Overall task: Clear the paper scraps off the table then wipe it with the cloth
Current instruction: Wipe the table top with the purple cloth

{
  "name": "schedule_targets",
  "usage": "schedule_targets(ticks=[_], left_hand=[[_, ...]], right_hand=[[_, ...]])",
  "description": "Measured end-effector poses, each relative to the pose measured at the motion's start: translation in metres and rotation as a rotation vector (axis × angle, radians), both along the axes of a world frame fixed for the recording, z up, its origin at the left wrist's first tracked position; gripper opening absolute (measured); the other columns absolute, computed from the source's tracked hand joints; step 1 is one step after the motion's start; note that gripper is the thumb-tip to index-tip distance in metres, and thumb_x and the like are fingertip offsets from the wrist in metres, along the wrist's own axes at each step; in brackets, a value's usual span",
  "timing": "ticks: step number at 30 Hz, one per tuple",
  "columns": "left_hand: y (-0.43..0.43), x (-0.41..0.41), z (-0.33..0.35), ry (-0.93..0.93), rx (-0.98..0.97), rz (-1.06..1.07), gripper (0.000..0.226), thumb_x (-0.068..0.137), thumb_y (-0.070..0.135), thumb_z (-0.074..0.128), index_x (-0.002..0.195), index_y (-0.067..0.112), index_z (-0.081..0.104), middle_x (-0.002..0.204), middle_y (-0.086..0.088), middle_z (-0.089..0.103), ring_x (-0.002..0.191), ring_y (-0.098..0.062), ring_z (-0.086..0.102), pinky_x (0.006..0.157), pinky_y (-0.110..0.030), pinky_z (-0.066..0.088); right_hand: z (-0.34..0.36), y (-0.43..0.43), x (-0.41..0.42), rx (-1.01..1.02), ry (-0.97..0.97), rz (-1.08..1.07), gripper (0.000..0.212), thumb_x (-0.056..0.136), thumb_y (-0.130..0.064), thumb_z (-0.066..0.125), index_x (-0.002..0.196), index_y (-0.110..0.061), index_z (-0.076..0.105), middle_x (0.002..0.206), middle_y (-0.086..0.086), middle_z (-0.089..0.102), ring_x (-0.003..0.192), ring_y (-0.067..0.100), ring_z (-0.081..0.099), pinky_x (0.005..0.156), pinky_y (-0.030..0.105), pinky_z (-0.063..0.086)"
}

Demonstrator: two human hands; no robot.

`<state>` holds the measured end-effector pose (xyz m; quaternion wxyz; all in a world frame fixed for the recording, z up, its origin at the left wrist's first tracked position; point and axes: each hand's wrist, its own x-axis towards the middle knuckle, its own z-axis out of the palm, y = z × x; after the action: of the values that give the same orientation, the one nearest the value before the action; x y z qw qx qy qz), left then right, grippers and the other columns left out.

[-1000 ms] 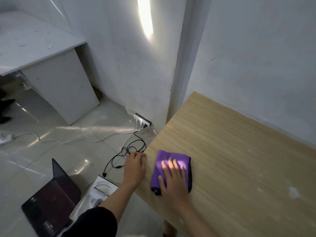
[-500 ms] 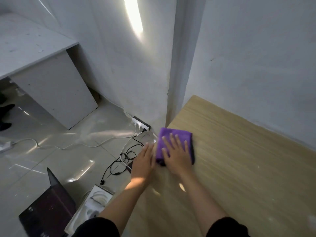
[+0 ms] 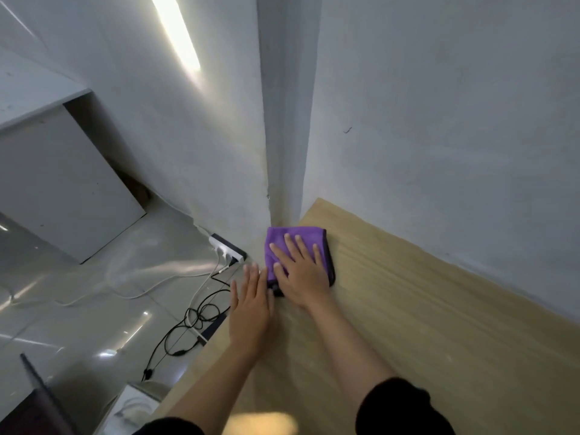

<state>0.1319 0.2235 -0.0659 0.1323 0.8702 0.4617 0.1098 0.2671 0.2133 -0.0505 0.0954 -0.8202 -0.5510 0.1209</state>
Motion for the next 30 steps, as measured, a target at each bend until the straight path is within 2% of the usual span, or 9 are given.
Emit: schedule_targets(ticks=[3, 6, 10, 13, 15, 18, 21, 24, 30], left_hand=[[0.007, 0.011, -0.001, 0.056, 0.005, -0.077, 0.061, 0.096, 0.044, 0.003, 0.138, 0.016, 0.037, 0.146, -0.003, 0.039, 0.141, -0.009, 0.010, 0.113, -0.031, -0.004], [0.006, 0.019, -0.011, 0.074, 0.014, -0.146, 0.060, 0.096, 0.047, 0.000, 0.142, 0.019, 0.026, 0.150, 0.000, 0.027, 0.141, -0.002, -0.012, 0.113, -0.031, -0.003], [0.004, 0.020, -0.018, 0.131, 0.054, -0.157, 0.055, 0.098, 0.043, 0.003, 0.144, 0.018, 0.019, 0.156, 0.002, 0.009, 0.143, -0.009, -0.011, 0.114, -0.035, -0.001], [0.008, 0.021, -0.020, 0.137, 0.078, -0.163, 0.054, 0.098, 0.044, 0.002, 0.146, 0.021, 0.009, 0.156, 0.007, -0.012, 0.143, -0.009, -0.012, 0.114, -0.035, -0.004], [0.010, 0.022, -0.020, 0.139, 0.055, -0.165, 0.055, 0.097, 0.044, 0.002, 0.145, 0.020, 0.013, 0.157, 0.005, 0.002, 0.142, -0.008, -0.014, 0.113, -0.035, -0.003], [0.012, 0.023, -0.017, 0.146, -0.042, -0.182, 0.060, 0.096, 0.048, 0.000, 0.142, 0.016, 0.023, 0.148, -0.003, 0.033, 0.141, -0.004, -0.017, 0.112, -0.033, -0.003], [0.014, 0.016, -0.011, 0.081, -0.054, -0.275, 0.085, 0.077, 0.068, -0.020, 0.143, 0.019, -0.001, 0.153, 0.001, 0.002, 0.135, 0.002, -0.027, 0.109, -0.024, -0.020], [0.008, -0.008, 0.004, 0.077, -0.188, -0.246, 0.099, 0.060, 0.074, -0.031, 0.143, 0.026, -0.007, 0.147, 0.012, -0.017, 0.138, -0.004, -0.019, 0.111, -0.026, -0.019], [-0.006, -0.065, -0.003, -0.015, -0.158, -0.120, 0.088, 0.075, 0.069, -0.022, 0.144, 0.029, 0.014, 0.150, 0.013, 0.001, 0.141, -0.006, 0.002, 0.116, -0.029, -0.003]], right_hand=[[0.002, 0.015, 0.045, -0.002, 0.034, -0.080, 0.049, 0.097, -0.042, 0.024, 0.145, -0.040, 0.015, 0.157, -0.008, 0.004, 0.144, 0.012, -0.002, 0.117, 0.044, -0.004], [0.002, -0.002, 0.092, 0.032, 0.034, -0.315, 0.048, 0.096, -0.042, 0.027, 0.143, -0.039, 0.020, 0.157, -0.007, 0.010, 0.144, 0.013, 0.005, 0.117, 0.045, 0.001], [-0.003, -0.064, 0.112, 0.103, -0.033, -0.672, 0.048, 0.095, -0.040, 0.029, 0.143, -0.038, 0.026, 0.156, -0.005, 0.018, 0.144, 0.015, 0.010, 0.116, 0.049, 0.001], [0.000, -0.073, 0.101, 0.029, 0.043, -0.890, 0.050, 0.096, -0.038, 0.024, 0.146, -0.034, 0.017, 0.158, -0.001, 0.007, 0.145, 0.019, -0.001, 0.115, 0.053, -0.003], [0.005, -0.053, 0.087, 0.009, 0.064, -0.814, 0.050, 0.097, -0.038, 0.024, 0.146, -0.034, 0.016, 0.158, -0.001, 0.004, 0.145, 0.020, -0.003, 0.115, 0.052, -0.004], [0.006, -0.021, 0.054, 0.023, 0.024, -0.362, 0.049, 0.097, -0.042, 0.023, 0.145, -0.037, 0.014, 0.158, -0.005, 0.004, 0.145, 0.017, -0.001, 0.115, 0.049, -0.005], [0.005, -0.017, 0.044, -0.023, 0.003, -0.139, 0.050, 0.097, -0.048, 0.018, 0.145, -0.040, 0.008, 0.158, -0.007, 0.000, 0.144, 0.014, -0.005, 0.116, 0.046, -0.007], [0.004, -0.052, 0.064, 0.009, 0.004, -0.352, 0.049, 0.096, -0.048, 0.022, 0.144, -0.041, 0.015, 0.157, -0.007, 0.006, 0.145, 0.014, 0.001, 0.116, 0.045, -0.002], [0.009, -0.150, 0.093, -0.071, 0.089, -0.924, 0.049, 0.098, -0.044, 0.017, 0.146, -0.038, 0.010, 0.158, -0.004, -0.001, 0.144, 0.017, -0.005, 0.115, 0.052, -0.003]])
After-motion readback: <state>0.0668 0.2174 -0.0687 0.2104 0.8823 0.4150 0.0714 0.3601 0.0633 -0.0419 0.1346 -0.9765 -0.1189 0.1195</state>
